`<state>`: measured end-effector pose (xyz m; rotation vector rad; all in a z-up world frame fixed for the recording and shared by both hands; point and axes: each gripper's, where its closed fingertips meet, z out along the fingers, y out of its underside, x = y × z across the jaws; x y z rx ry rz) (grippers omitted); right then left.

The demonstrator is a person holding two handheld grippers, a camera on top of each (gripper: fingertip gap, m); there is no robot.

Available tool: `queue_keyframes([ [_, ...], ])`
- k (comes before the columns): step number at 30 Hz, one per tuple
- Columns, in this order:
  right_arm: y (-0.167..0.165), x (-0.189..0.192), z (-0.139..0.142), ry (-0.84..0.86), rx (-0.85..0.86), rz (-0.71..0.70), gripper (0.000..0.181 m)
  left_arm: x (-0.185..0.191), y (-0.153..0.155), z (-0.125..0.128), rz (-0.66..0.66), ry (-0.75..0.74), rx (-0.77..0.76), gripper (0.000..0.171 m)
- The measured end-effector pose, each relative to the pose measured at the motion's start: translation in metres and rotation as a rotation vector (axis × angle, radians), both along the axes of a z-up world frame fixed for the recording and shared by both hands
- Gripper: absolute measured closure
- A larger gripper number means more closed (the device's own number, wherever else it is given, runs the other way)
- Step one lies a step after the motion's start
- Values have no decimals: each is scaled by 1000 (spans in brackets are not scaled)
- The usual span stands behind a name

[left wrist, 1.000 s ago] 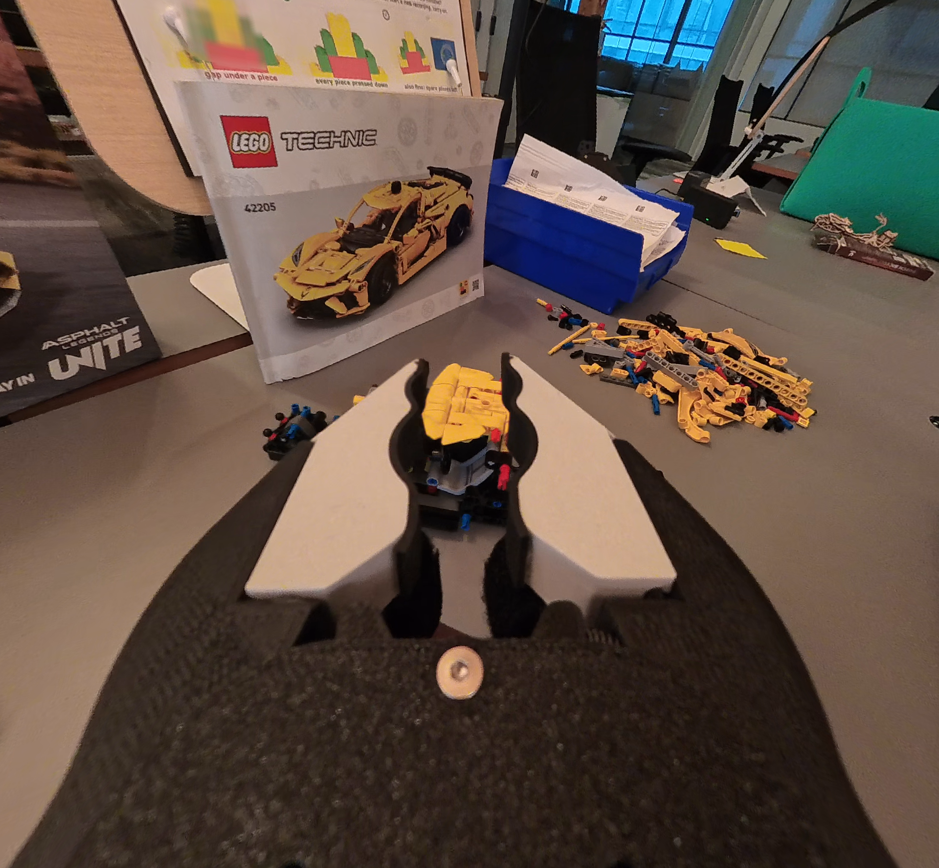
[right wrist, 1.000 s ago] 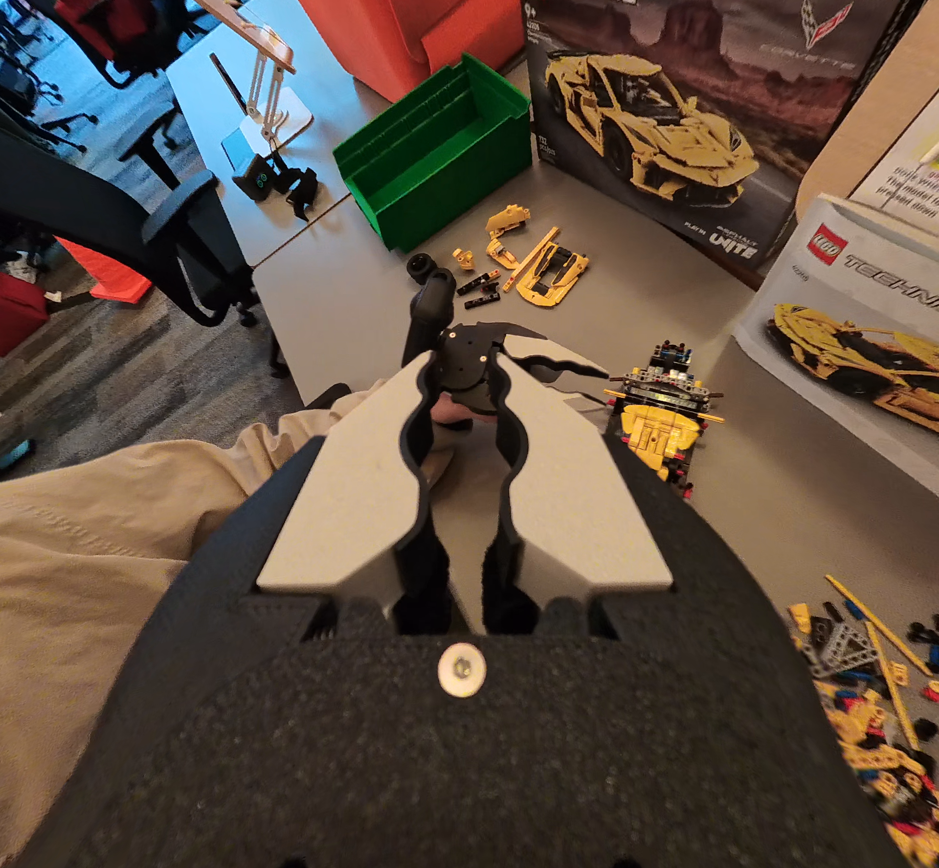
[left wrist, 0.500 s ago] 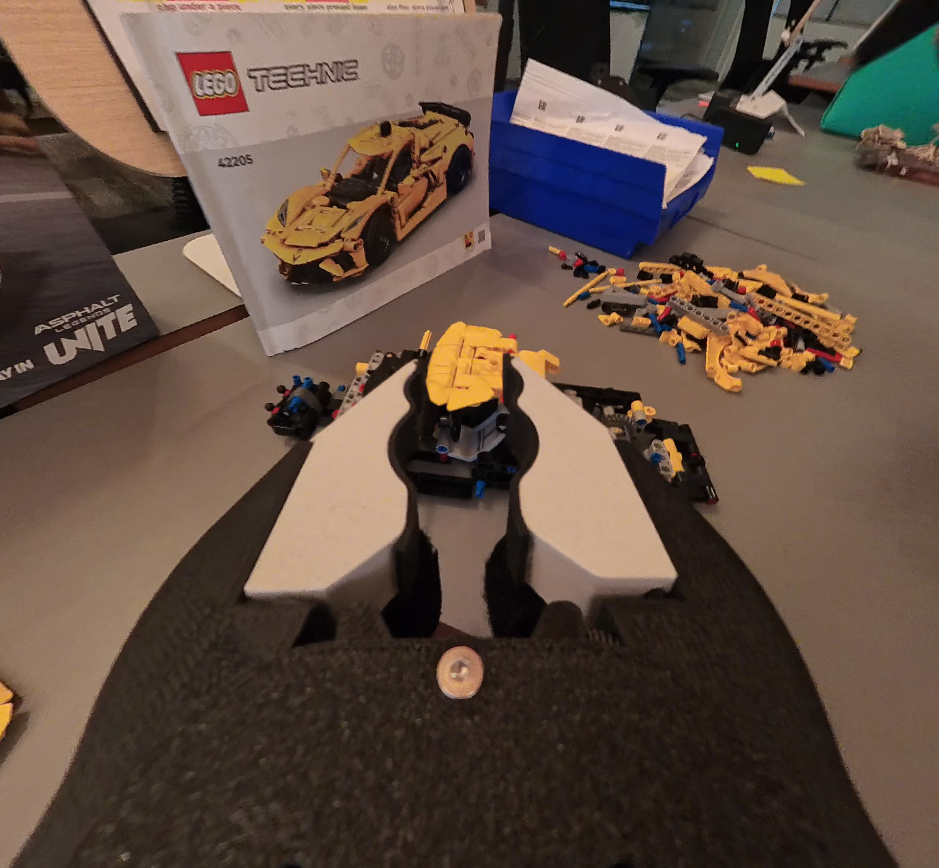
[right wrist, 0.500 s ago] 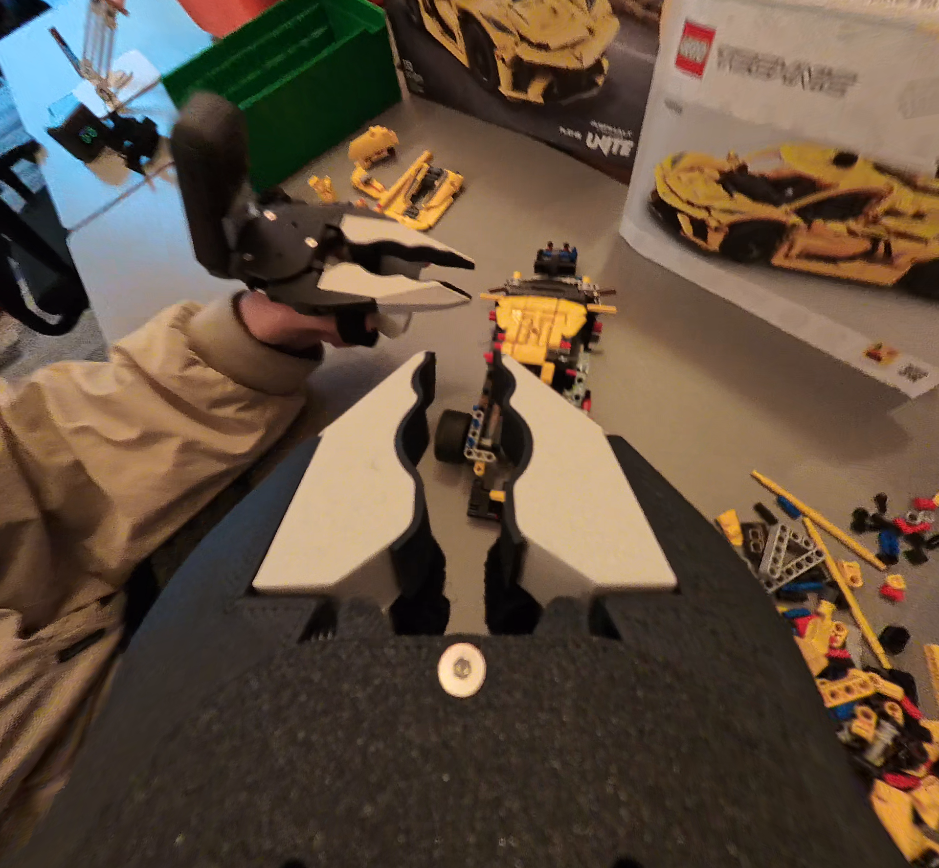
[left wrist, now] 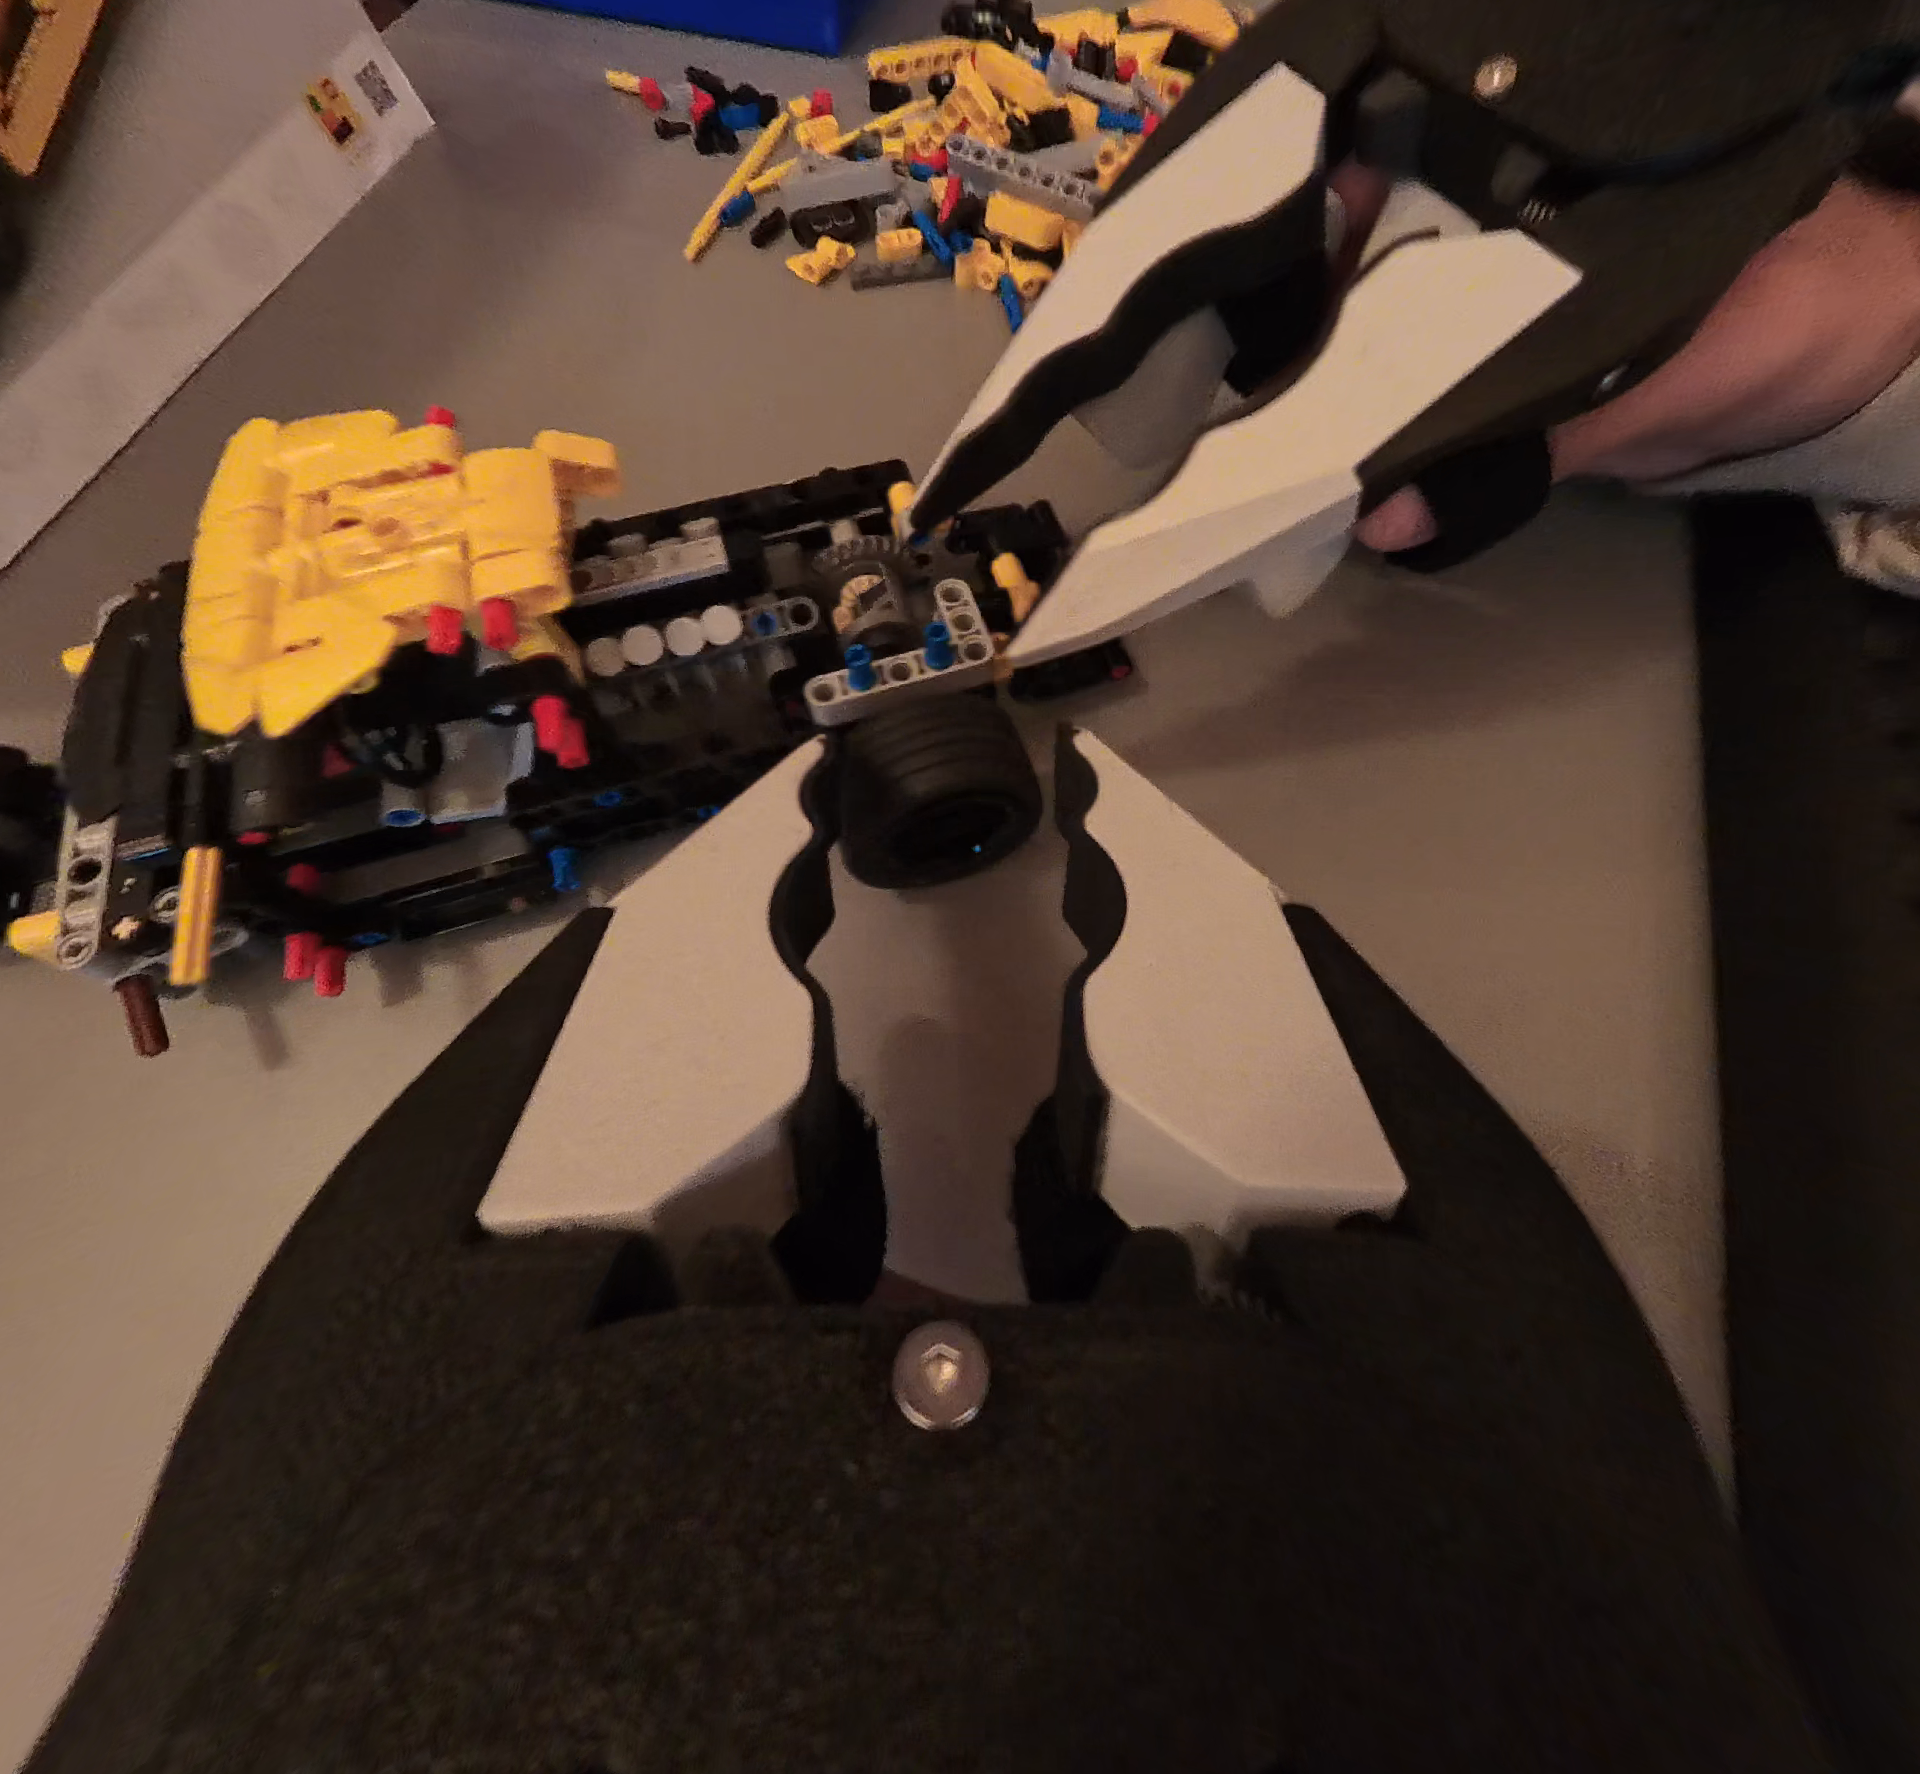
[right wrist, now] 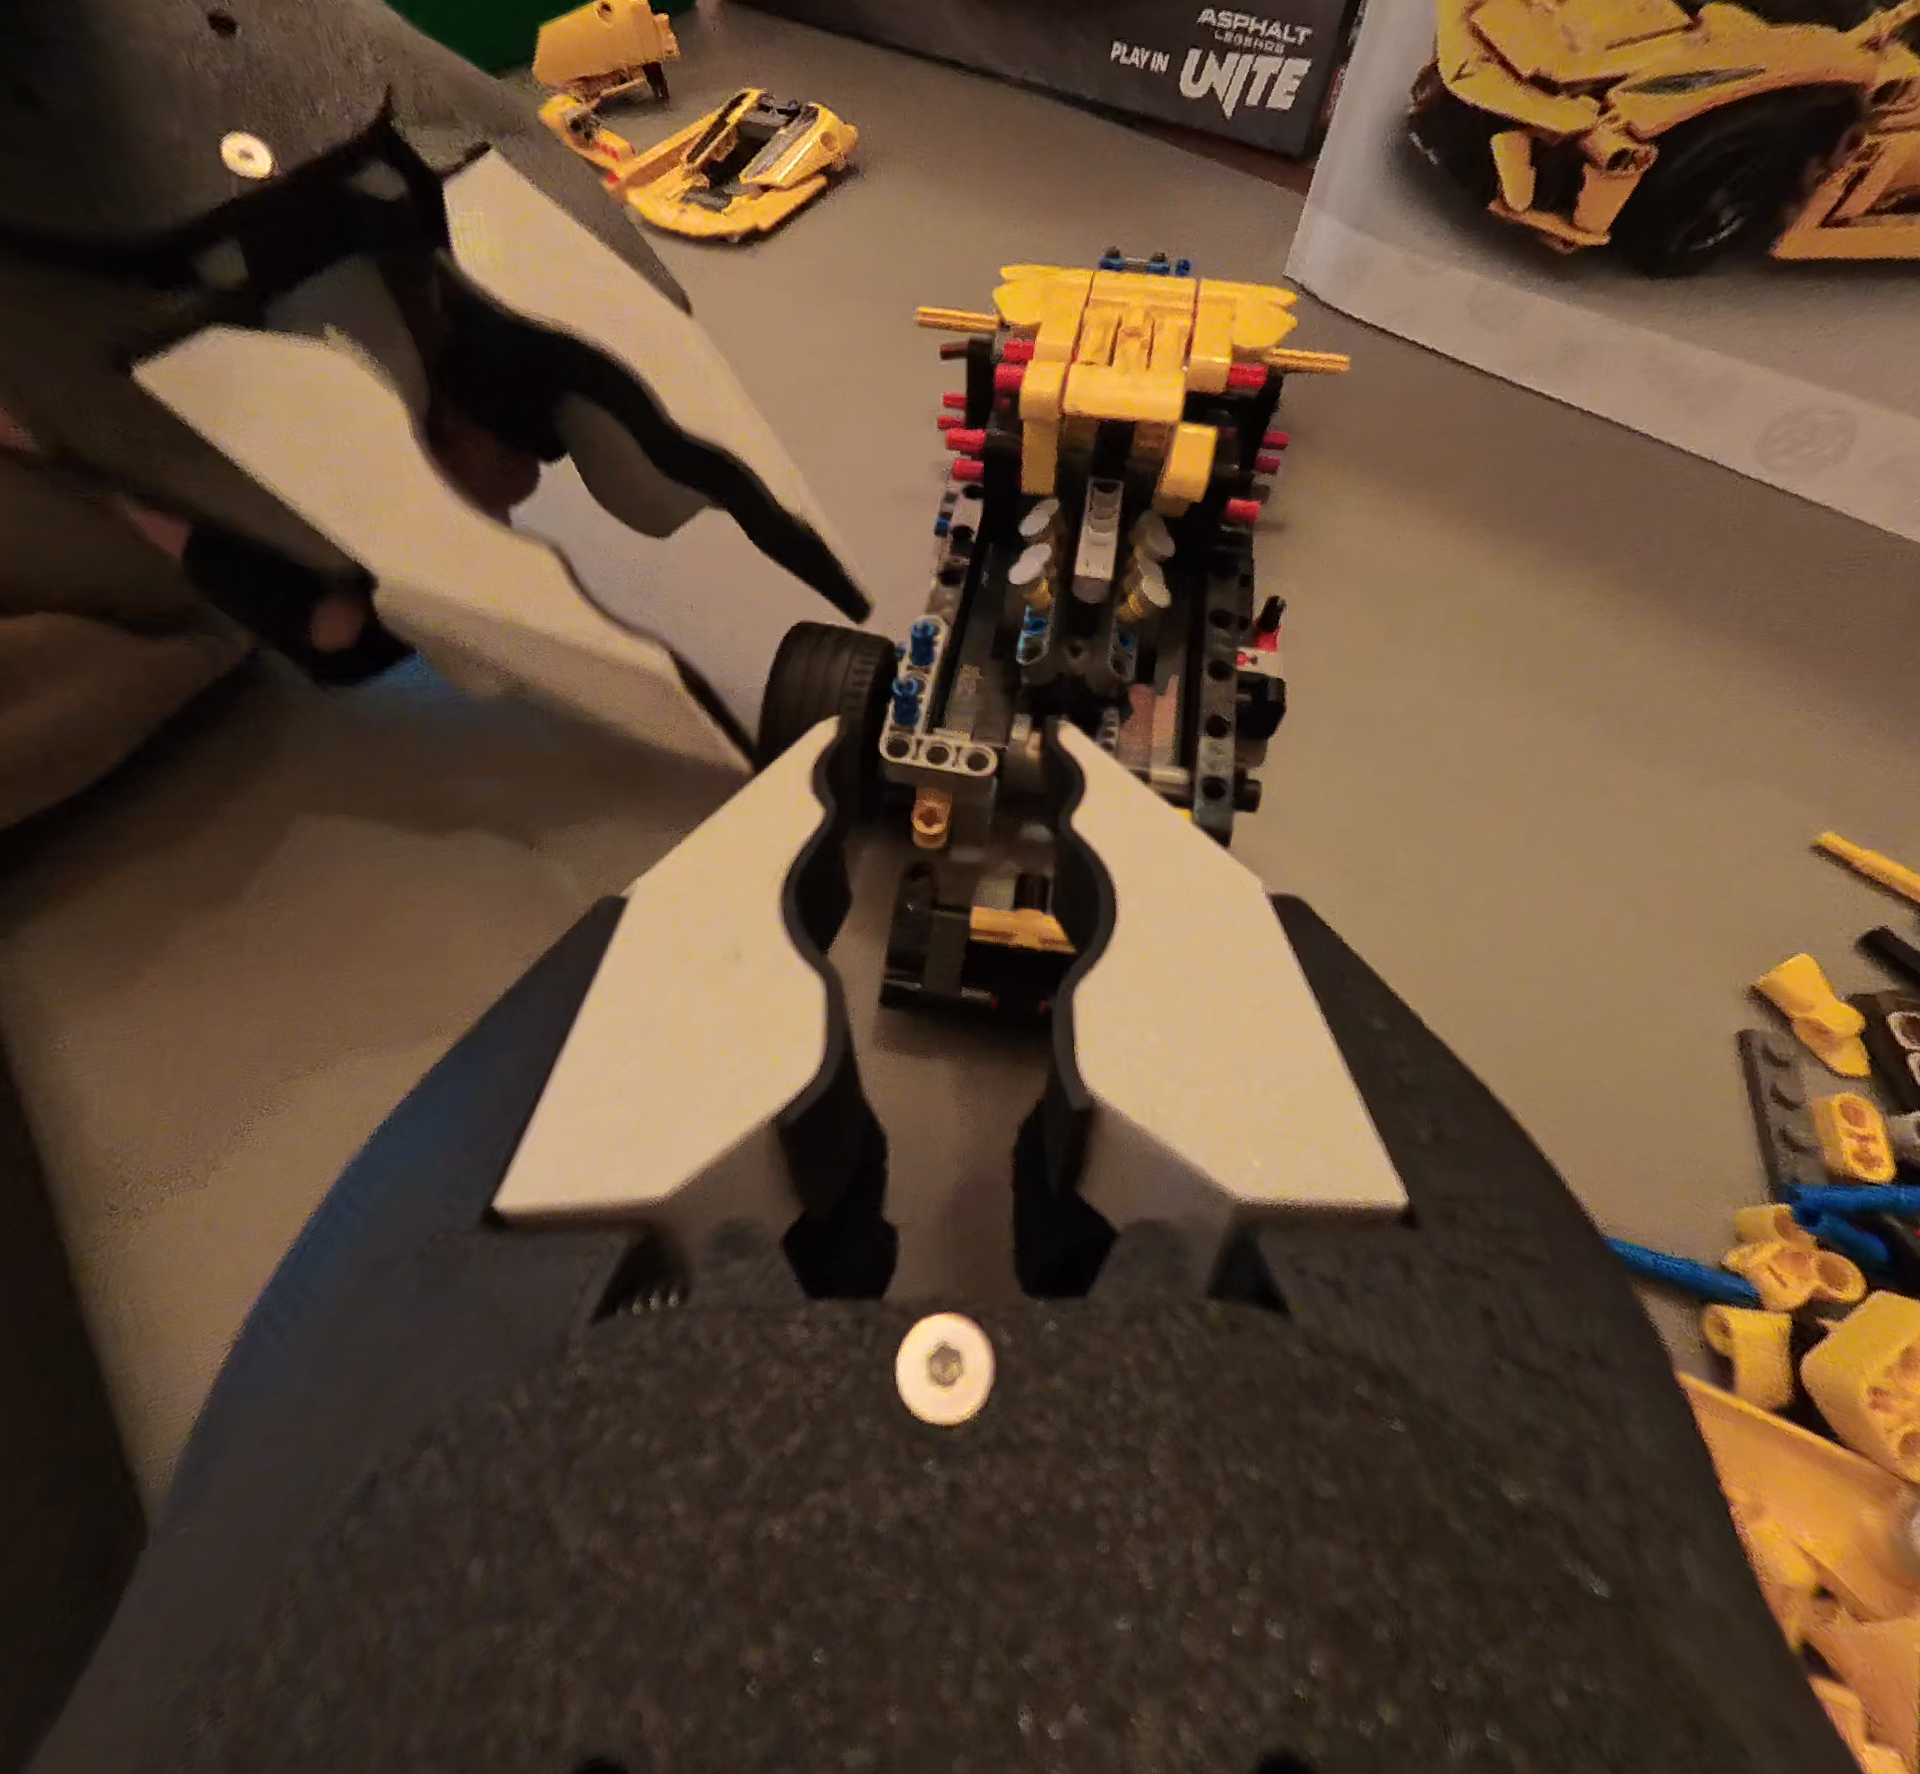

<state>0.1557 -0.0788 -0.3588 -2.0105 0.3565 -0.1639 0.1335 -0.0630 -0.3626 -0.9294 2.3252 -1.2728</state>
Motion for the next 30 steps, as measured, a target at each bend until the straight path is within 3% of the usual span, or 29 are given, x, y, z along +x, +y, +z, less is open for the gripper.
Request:
queue_keyframes([
  [3,5,-4,-11,6,-48,22,152,5,-5,-6,29,-38,73,130],
  [5,7,-3,-10,-28,-61,31,155,9,-1,-7,53,-60,99,139],
  [14,6,-1,-10,5,-96,26,162,10,-2,-11,77,-75,152,140],
  [15,7,-2,-8,9,-83,29,164,9,-1,-12,75,-69,147,140],
  [16,10,-5,6,1,-1,34,181,10,0,-12,77,-68,149,141],
  [18,3,6,28,-54,66,-5,181,10,0,-12,73,-66,139,141],
  [20,-3,12,10,-54,-21,-15,181,9,-1,-11,68,-73,140,141],
  [22,0,-3,3,29,-25,78,165,9,-1,-11,65,-70,129,141],
  [25,1,-3,12,-50,-34,139,152,8,0,-9,56,-59,94,140],
  [28,1,2,-4,-111,-262,278,153,7,0,-8,50,-52,99,138],
  [30,2,-8,-13,-21,-393,400,152,6,-1,-12,55,-54,137,129],
])
